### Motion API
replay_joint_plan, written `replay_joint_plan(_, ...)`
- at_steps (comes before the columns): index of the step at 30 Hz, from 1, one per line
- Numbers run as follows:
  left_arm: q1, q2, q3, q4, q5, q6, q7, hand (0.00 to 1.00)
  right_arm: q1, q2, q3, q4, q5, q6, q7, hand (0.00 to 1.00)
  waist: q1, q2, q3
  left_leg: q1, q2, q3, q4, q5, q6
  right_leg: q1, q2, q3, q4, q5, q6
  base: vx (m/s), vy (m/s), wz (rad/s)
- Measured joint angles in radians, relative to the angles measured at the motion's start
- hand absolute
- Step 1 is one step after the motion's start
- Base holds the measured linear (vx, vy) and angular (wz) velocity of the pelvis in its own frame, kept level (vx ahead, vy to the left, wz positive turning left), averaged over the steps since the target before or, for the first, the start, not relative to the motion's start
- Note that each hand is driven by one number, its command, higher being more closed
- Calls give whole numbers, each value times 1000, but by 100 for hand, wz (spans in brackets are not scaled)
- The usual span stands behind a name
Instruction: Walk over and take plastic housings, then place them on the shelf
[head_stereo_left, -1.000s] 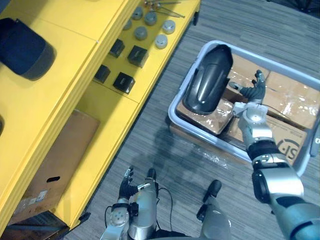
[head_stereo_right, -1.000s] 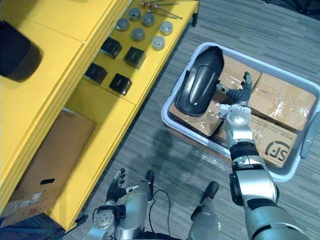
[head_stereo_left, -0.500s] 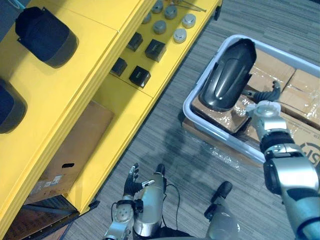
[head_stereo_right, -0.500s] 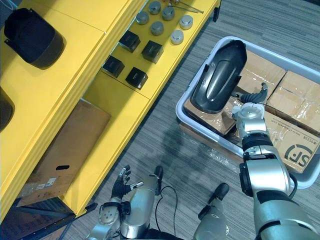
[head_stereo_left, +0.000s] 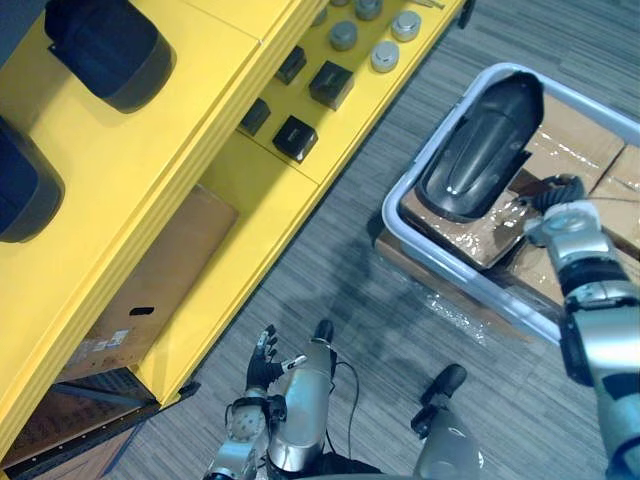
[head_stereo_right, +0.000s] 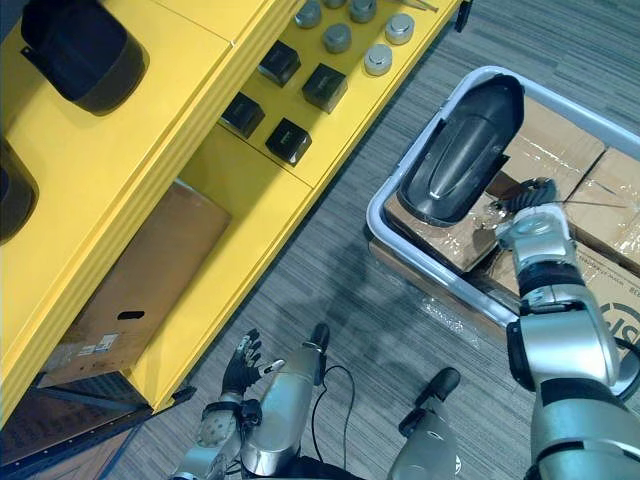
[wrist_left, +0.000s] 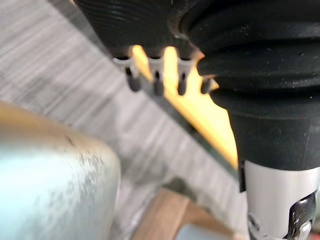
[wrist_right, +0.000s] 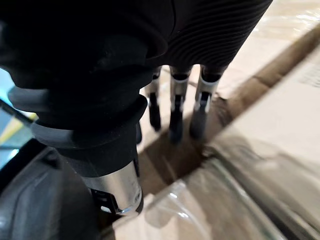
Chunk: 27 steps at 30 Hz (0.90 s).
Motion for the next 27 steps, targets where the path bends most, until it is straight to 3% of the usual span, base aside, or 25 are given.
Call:
replay_joint_plan(3, 0, 0, -4, -8, -1, 2, 0, 0, -2, 18, 26, 16, -7, 24, 53, 100, 13, 0, 0, 0, 2, -3, -12, 8, 0, 2, -1, -8, 0, -1, 0, 32, 3, 4)
replay_joint_plan(5, 1, 0, -10, -18, -7, 4, 0, 0, -10, 13, 30, 36, -16, 47, 36, 100, 26, 5, 2, 0, 3, -4, -14, 9, 0, 2, 0, -10, 0, -2, 0, 9, 1, 2)
replay_joint_plan(11, 1, 0, -11, -21, -7, 9, 0, 0, -20, 33, 28, 51, -27, 109, 28, 100, 26, 5, 2, 1, 3, -4, -14, 11, 1, 4, -2, -11, 2, -2, 0, -10, 12, 0)
replay_joint_plan(12, 1, 1, -13, -22, -7, 11, 0, 0, -20, 34, 26, 52, -27, 123, 23, 0, 26, 5, 2, 2, 3, -4, -14, 13, 2, 4, -3, -11, 3, -2, 0, -34, 25, 0)
replay_joint_plan(14, 1, 2, -13, -24, -7, 15, 0, 0, -20, 37, -6, 58, -26, 127, -10, 0, 26, 5, 2, 8, 3, -1, -19, 15, 1, 5, -5, -9, 6, -2, -1, -45, 27, -1)
replay_joint_plan(19, 4, 8, -17, -30, -8, 35, -1, 0, -33, 34, -49, 62, 5, 99, -225, 0, 20, 5, 2, 41, 10, 6, -51, 32, -7, 6, 2, -5, 13, -9, -13, -48, 5, -7)
replay_joint_plan(21, 5, 10, -20, -30, -10, 37, -1, 0, -41, 32, -49, 56, 9, 85, -264, 0, 17, 5, 2, 45, 14, 10, -55, 34, -10, 5, 5, -4, 12, -10, -14, -16, 2, -11)
replay_joint_plan(24, 8, 19, -34, -30, -38, 37, -1, 0, -51, 32, -49, 12, 33, 42, -326, 0, 12, 5, 2, 66, 26, 25, -69, 36, -14, 7, 12, 2, 16, -10, -17, 15, -11, -15)
replay_joint_plan(27, 17, 26, -35, -31, -40, 35, -2, 0, -83, 27, -48, -10, 34, -34, -387, 0, -11, 5, 2, 70, 29, 27, -72, 36, -14, 5, 13, 2, 25, -10, -17, 31, -1, -6)
